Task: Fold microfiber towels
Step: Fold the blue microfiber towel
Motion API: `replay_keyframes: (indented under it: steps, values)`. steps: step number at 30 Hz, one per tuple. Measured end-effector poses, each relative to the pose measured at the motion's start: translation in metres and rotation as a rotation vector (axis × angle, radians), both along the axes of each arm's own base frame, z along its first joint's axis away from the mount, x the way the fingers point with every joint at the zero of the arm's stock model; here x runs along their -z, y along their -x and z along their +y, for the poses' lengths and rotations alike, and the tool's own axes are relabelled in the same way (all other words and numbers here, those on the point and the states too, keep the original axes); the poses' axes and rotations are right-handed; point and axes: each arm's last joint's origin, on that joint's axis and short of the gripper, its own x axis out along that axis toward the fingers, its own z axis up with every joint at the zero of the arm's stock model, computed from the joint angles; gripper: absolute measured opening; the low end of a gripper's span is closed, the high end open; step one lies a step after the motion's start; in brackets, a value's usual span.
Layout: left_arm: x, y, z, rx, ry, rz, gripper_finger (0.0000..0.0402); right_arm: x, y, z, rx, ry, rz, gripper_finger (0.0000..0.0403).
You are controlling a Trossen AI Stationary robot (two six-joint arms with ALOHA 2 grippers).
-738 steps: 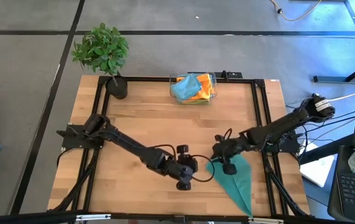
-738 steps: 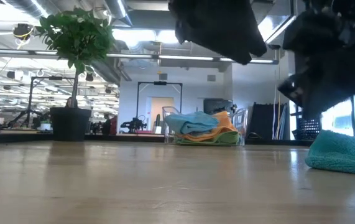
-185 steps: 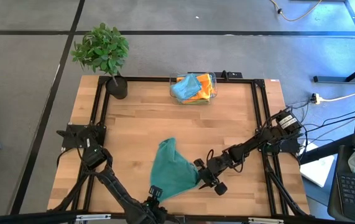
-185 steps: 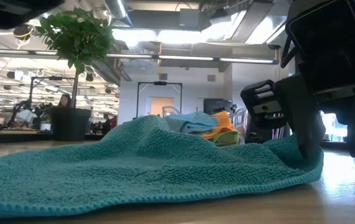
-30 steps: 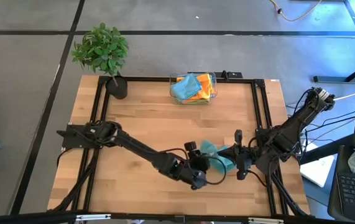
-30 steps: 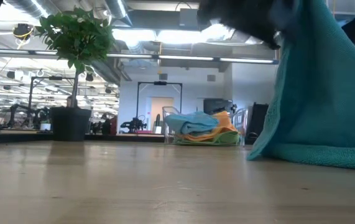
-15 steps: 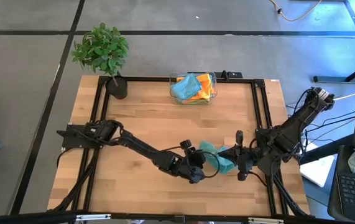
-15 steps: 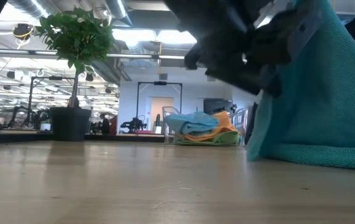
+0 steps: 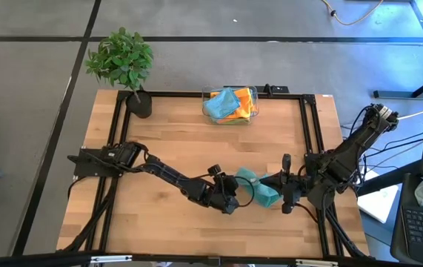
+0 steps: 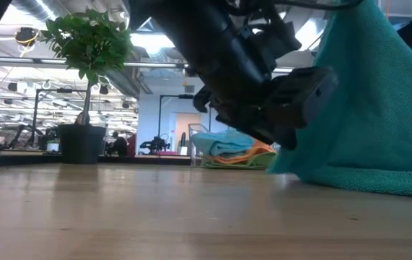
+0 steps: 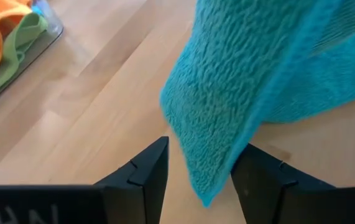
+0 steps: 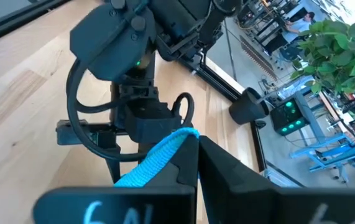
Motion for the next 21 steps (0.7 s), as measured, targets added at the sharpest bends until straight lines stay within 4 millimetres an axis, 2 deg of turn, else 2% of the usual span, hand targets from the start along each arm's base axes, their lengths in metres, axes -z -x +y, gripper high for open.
replay_keyframes:
  steps: [6, 21]
  values:
    - [0.0056, 0.0023, 0.0044, -0.021, 0.008, 0.007, 0.0155, -0.0001, 0.0000, 0.0000, 0.000, -0.001, 0.000, 0.0010]
    - [0.0056, 0.0027, 0.0047, -0.018, -0.015, 0.016, 0.0153, -0.0001, 0.0000, 0.0001, -0.002, 0.002, 0.000, 0.0010]
